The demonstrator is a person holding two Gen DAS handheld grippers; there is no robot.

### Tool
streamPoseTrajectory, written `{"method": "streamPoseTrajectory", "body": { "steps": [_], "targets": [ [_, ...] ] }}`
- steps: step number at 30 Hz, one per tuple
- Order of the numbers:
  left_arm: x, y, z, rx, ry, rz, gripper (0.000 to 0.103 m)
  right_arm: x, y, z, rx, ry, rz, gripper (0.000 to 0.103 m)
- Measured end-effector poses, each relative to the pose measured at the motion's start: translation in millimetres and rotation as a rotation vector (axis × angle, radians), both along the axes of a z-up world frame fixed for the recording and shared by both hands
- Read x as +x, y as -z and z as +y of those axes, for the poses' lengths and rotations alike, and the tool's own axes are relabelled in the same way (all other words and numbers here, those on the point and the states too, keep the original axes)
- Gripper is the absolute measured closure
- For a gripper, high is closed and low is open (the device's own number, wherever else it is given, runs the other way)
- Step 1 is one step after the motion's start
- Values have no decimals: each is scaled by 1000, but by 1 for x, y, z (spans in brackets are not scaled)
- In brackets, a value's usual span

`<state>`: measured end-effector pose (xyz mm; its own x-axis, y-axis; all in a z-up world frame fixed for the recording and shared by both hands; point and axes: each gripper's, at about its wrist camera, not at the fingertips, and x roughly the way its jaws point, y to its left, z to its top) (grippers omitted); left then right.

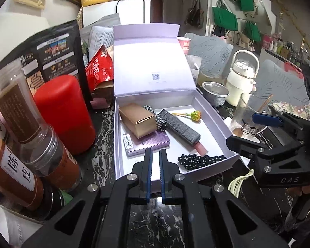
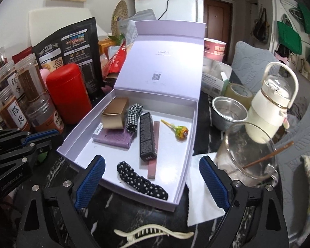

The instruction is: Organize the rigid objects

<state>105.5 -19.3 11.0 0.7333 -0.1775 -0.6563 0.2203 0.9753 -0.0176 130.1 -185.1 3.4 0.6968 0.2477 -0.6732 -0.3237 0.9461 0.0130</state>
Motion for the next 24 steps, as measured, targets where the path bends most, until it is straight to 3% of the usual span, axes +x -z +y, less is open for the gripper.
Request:
{"method": "streamPoseTrajectory", "body": {
  "steps": [10, 18, 24],
  "targets": [
    [-23, -24, -11, -16, 12, -37, 96, -34, -18, -18, 8, 41, -30, 8],
    [-39, -34, -18, -21, 18, -22, 96, -61, -32, -29, 5, 80, -53, 7],
    [-50, -39, -23, 11, 11, -18, 96, -79, -35, -32, 9, 106, -53, 7]
  ]
}}
